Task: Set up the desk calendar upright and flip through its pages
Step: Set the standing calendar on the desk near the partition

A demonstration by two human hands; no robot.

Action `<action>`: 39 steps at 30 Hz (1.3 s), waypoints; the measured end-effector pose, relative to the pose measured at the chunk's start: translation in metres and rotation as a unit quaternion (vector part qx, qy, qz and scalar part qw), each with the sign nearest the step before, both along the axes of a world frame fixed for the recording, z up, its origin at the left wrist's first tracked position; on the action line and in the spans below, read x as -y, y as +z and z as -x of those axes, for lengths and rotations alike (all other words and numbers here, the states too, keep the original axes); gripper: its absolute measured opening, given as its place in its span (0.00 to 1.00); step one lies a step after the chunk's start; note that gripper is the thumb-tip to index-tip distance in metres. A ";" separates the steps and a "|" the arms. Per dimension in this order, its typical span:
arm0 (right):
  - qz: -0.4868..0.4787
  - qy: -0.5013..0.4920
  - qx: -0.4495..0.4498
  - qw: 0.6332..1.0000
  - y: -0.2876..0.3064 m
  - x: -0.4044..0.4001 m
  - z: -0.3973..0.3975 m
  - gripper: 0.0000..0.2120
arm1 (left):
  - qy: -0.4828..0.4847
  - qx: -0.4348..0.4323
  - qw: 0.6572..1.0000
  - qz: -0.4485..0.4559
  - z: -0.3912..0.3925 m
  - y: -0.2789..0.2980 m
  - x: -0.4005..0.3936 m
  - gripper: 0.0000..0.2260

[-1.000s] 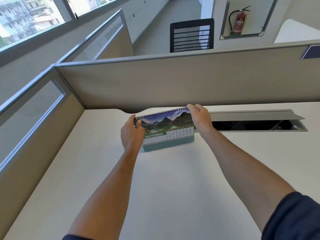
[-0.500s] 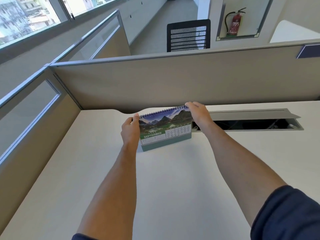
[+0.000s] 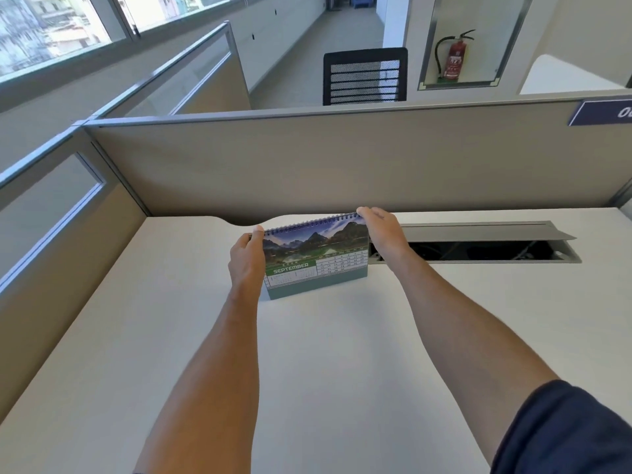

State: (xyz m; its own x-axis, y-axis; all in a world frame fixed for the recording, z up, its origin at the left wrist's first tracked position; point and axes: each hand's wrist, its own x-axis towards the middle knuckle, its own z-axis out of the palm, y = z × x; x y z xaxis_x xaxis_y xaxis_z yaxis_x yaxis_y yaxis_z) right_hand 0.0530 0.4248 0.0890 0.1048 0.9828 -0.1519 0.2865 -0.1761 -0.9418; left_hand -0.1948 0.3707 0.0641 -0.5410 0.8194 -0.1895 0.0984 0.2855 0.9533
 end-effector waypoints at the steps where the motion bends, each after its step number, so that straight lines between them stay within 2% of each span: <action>1: -0.003 0.005 0.010 1.000 0.000 0.001 0.000 0.21 | -0.001 0.002 1.000 0.006 0.000 0.000 0.001 0.17; 3: -0.029 0.010 0.077 0.997 0.001 0.004 -0.002 0.23 | -0.003 -0.026 1.000 0.015 0.000 0.002 0.002 0.19; 6: -0.091 0.015 0.229 0.969 0.003 0.010 -0.007 0.24 | -0.009 -0.084 0.996 0.019 0.000 0.002 0.007 0.21; 8: -0.107 -0.005 0.265 0.958 0.001 0.015 -0.011 0.25 | -0.011 -0.103 0.994 0.019 -0.001 0.000 0.013 0.22; 12: -0.108 -0.033 0.215 0.970 -0.017 0.033 -0.016 0.22 | 0.014 -0.104 0.994 0.023 -0.010 -0.009 0.029 0.27; 16: -0.065 -0.036 0.176 0.982 -0.045 0.050 -0.019 0.13 | 0.018 -0.094 0.995 0.016 -0.015 -0.030 0.048 0.30; 19: -0.014 -0.018 0.171 0.985 -0.052 0.059 -0.020 0.26 | 0.013 -0.087 0.996 0.022 -0.019 -0.042 0.059 0.28; 21: -0.009 -0.003 0.148 0.989 -0.054 0.061 -0.019 0.31 | 0.012 -0.084 0.996 0.025 -0.021 -0.045 0.063 0.24; 29: -0.022 0.019 0.121 0.992 -0.060 0.060 -0.015 0.32 | 0.016 -0.080 0.996 0.025 -0.021 -0.043 0.068 0.20; 34: -0.035 -0.007 0.098 0.995 -0.064 0.059 -0.012 0.26 | 0.013 -0.074 0.997 0.028 -0.020 -0.041 0.066 0.20; 39: -0.068 -0.042 0.117 0.990 -0.065 0.065 -0.012 0.13 | 0.010 -0.077 0.997 0.031 -0.020 -0.042 0.066 0.24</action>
State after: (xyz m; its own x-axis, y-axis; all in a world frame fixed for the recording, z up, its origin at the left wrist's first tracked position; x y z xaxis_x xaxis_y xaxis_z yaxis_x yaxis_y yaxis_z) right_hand 0.0651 0.3596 0.0239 0.2045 0.9787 0.0195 0.4900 -0.0851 -0.8676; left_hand -0.1748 0.3051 0.0218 -0.5839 0.7973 -0.1525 0.2350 0.3459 0.9084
